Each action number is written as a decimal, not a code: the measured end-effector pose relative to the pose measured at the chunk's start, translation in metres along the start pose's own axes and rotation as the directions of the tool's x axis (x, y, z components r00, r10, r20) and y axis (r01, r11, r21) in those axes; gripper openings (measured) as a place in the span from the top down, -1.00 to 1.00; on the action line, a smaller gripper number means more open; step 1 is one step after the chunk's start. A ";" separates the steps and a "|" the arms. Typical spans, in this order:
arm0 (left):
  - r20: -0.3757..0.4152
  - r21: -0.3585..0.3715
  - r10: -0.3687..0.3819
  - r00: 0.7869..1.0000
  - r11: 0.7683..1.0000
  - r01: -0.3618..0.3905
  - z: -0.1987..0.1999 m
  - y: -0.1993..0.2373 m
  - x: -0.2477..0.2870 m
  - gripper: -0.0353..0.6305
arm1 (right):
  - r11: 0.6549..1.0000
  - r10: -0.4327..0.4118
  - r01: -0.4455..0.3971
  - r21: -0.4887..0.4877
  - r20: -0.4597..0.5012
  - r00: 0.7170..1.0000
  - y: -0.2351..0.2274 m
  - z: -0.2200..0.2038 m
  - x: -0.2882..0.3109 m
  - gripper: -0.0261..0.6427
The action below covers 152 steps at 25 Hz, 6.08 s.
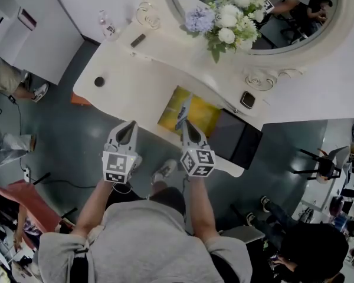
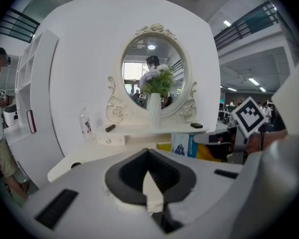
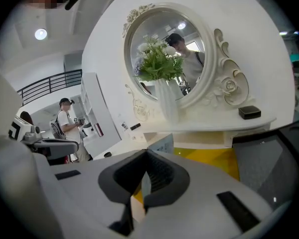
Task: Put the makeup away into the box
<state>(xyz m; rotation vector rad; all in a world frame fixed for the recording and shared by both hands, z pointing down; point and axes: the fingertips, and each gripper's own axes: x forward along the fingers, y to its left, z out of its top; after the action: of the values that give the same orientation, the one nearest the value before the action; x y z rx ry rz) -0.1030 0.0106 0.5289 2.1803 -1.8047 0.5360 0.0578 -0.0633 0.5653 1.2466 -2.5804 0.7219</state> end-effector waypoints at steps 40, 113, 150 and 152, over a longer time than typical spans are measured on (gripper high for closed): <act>-0.039 -0.007 -0.069 0.997 0.998 0.069 -0.027 -0.040 0.009 0.89 | 0.984 -0.176 0.178 0.029 -0.048 0.983 -0.053 -0.043 -0.026 0.32; 0.099 -0.096 0.259 0.961 0.964 -0.250 -0.001 0.201 -0.072 0.89 | 0.853 0.268 -0.269 -0.448 -0.068 0.961 0.252 0.021 0.118 0.86; -0.112 -0.235 0.224 0.968 0.941 -0.245 -0.124 0.331 -0.018 0.89 | 0.872 0.125 -0.307 -0.382 -0.432 0.893 0.270 -0.117 0.335 0.17; -0.114 -0.236 0.229 0.967 0.939 -0.250 -0.125 0.333 -0.019 0.89 | 0.865 0.108 -0.303 -0.400 -0.441 0.891 0.269 -0.118 0.337 0.18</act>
<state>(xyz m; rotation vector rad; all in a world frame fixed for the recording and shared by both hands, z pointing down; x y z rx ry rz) -0.4471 0.0154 0.6220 1.7600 -1.9847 0.4172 -0.3686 -0.0928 0.6979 0.5966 -2.3528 0.3150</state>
